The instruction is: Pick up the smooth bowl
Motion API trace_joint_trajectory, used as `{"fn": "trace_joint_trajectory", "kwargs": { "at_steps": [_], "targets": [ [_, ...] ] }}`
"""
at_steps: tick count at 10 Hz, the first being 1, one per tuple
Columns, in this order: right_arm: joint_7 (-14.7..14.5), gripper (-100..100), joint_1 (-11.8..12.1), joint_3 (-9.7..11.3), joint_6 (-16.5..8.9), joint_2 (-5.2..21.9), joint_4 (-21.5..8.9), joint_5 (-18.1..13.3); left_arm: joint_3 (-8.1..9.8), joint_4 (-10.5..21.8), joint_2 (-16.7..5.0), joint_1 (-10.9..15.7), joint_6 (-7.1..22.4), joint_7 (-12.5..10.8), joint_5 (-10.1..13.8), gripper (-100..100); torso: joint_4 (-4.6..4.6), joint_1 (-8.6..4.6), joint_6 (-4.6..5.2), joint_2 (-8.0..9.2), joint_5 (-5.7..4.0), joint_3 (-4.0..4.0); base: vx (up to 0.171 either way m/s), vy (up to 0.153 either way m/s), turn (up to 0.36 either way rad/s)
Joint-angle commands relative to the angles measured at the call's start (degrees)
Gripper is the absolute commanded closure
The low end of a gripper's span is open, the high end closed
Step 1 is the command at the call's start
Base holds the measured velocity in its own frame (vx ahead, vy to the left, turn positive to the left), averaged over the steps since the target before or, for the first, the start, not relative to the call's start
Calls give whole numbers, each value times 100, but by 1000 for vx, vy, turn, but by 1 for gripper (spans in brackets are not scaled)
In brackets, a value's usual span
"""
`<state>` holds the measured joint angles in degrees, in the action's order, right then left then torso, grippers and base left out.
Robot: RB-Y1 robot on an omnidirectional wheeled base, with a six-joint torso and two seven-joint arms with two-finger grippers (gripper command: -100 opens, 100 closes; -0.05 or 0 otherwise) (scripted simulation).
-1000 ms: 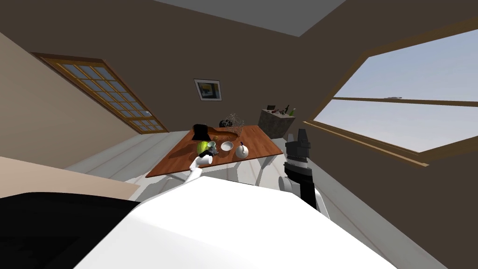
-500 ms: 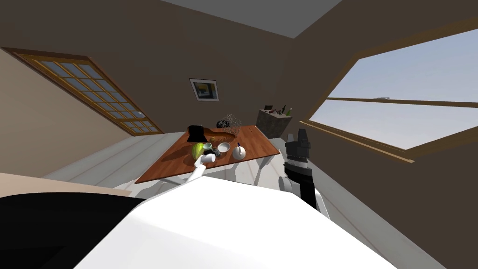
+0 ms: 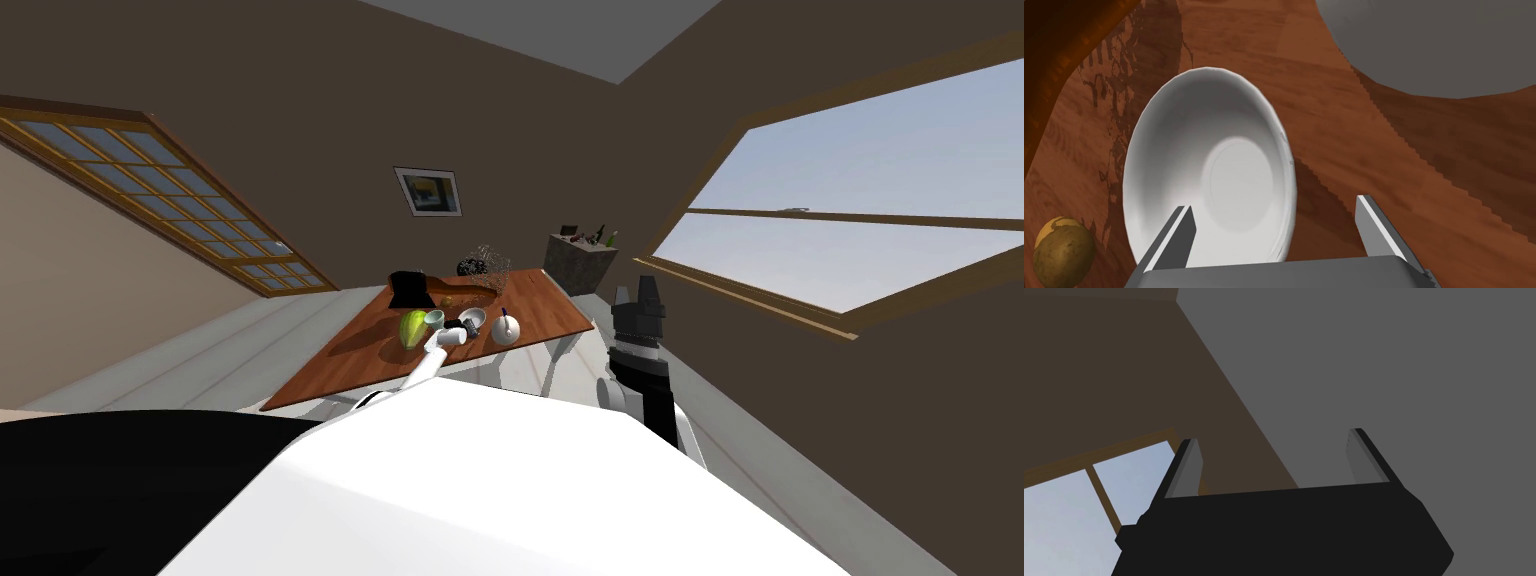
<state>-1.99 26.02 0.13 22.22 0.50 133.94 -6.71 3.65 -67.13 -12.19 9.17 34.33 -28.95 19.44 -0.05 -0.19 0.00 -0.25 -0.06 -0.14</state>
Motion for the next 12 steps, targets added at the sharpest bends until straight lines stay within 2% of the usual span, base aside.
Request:
{"fn": "trace_joint_trajectory", "kwargs": {
  "at_steps": [1,2,3,5,6,7,11,12],
  "targets": [
    [0,0,0,0,0,0,0,0,0,0,0,0,0,0,0,-100,0,0,0,0,0,0,33,-18,-10],
    [0,0,0,0,0,0,0,0,-9,16,-2,10,11,-3,8,0,1,9,-2,11,1,5,6,-4,3],
    [0,0,0,0,0,0,0,0,2,185,76,6,-172,57,-11,-100,4,15,-2,20,3,11,51,9,-9],
    [0,0,0,-1,0,1,0,0,11,356,154,3,-353,116,-30,-100,0,26,-2,1,5,0,84,32,-9],
    [0,0,0,-1,0,1,0,0,8,286,139,2,-272,81,-42,-100,-1,31,-3,-4,6,-3,39,19,-3],
    [0,0,0,-1,0,1,0,0,9,298,142,2,-296,90,-42,100,1,26,-3,8,6,4,7,3,0],
    [0,0,0,-1,0,0,0,0,11,297,143,2,-293,84,-39,100,5,18,0,26,2,14,0,0,0],
    [0,0,-1,-1,0,0,0,0,12,298,143,2,-293,83,-38,0,6,16,0,27,1,15,0,0,0]
  ]
}}
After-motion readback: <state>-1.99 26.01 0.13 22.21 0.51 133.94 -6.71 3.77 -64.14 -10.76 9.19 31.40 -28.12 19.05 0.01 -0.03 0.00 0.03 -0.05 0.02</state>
